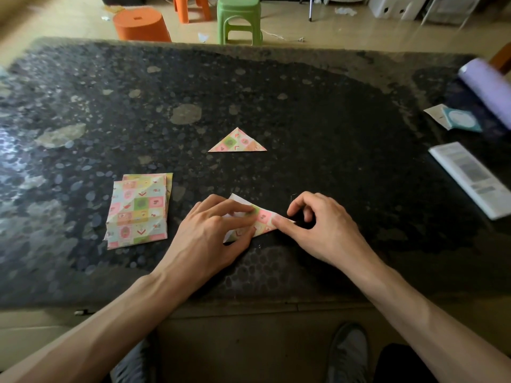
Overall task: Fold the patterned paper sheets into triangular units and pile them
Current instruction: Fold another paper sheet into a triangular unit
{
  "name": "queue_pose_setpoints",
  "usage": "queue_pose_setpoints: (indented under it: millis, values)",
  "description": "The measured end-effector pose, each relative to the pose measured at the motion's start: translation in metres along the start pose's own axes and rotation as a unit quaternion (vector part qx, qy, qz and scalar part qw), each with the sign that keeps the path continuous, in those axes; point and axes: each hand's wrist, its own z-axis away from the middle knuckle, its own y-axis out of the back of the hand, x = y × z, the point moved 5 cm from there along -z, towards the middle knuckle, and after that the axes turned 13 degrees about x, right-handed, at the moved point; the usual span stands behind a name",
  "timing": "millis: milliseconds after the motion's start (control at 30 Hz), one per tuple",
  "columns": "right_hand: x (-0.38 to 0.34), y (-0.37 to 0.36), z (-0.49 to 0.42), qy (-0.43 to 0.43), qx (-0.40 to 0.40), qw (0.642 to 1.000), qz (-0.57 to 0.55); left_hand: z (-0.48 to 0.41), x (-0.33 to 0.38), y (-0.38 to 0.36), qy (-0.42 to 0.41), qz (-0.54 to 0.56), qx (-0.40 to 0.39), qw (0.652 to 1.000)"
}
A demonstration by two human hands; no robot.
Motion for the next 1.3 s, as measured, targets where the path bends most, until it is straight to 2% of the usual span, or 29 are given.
queue_pose_setpoints:
  millis: [167, 733, 1033, 1300]
  values:
    - [-0.009, -0.007, 0.01, 0.036, 0.053, 0.997, 0.049, 0.001, -0.002, -0.002, -0.001, -0.008, 0.004, 1.0]
    - [-0.012, -0.02, 0.022, 0.06, 0.102, 0.987, 0.107, 0.005, 0.0, -0.004, 0.001, -0.008, 0.031, 0.999]
    - [-0.012, -0.022, 0.021, 0.064, 0.104, 0.986, 0.117, 0.003, -0.008, -0.003, 0.017, 0.032, -0.009, 0.999]
    - [-0.011, -0.025, 0.023, 0.066, 0.121, 0.982, 0.129, 0.006, -0.007, -0.001, 0.022, 0.024, -0.012, 0.999]
